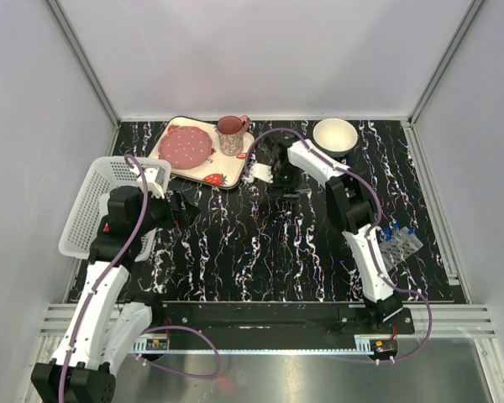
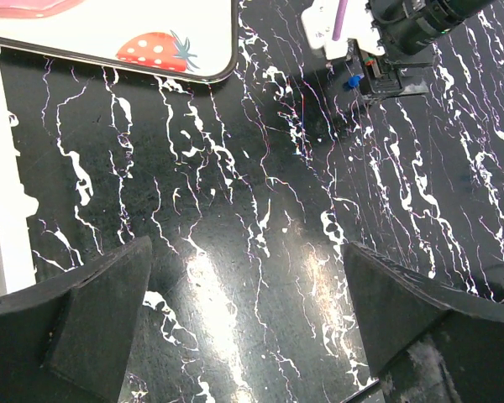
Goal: Organize the chemistry lab equipment
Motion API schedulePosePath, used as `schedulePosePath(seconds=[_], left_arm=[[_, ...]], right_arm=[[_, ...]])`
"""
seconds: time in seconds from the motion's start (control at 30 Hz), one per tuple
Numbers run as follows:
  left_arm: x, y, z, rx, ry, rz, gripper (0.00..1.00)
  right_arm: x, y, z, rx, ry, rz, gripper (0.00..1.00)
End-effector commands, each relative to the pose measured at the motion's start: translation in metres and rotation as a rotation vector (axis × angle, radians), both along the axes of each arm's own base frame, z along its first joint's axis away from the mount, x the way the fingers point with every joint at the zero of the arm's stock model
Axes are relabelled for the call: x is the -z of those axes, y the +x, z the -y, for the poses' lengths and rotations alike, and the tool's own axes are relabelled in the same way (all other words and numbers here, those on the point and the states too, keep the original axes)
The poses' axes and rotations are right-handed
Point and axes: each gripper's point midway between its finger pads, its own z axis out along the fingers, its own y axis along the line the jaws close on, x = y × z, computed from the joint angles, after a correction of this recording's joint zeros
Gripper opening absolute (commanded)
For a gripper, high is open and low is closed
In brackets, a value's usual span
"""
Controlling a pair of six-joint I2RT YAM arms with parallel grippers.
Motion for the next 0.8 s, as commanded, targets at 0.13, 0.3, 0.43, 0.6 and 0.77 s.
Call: schedulePosePath(seconds=[0.13, 0.3, 0.43, 0.6, 0.77], left_arm=[[-0.010, 0.004, 0.001, 0.014, 0.008, 0.050, 0.99], [-0.010, 0.005, -0.001, 0.008, 0.017, 0.053, 0.99], [-0.009, 0.005, -0.001, 0.008, 0.018, 0.047, 0.99], [-0.011, 0.002, -0.001, 0.010, 0.015, 0.055, 0.99], [-0.010, 0.000, 0.000, 0.014, 0.009, 0.055, 0.99]], right_arm=[[0.005, 0.009, 0.006, -0.037, -0.078, 0.013, 0.66], [0.014, -0.007, 0.005, -0.021, -0.066, -0.062, 0.47], [0.016, -0.023, -0.004, 0.021, -0.009, -0.129, 0.33], [-0.013, -0.039, -0.019, 0.147, 0.114, -0.140, 0.25], [-0.052, -0.059, -0.037, 0.218, 0.282, -0.143, 0.21]])
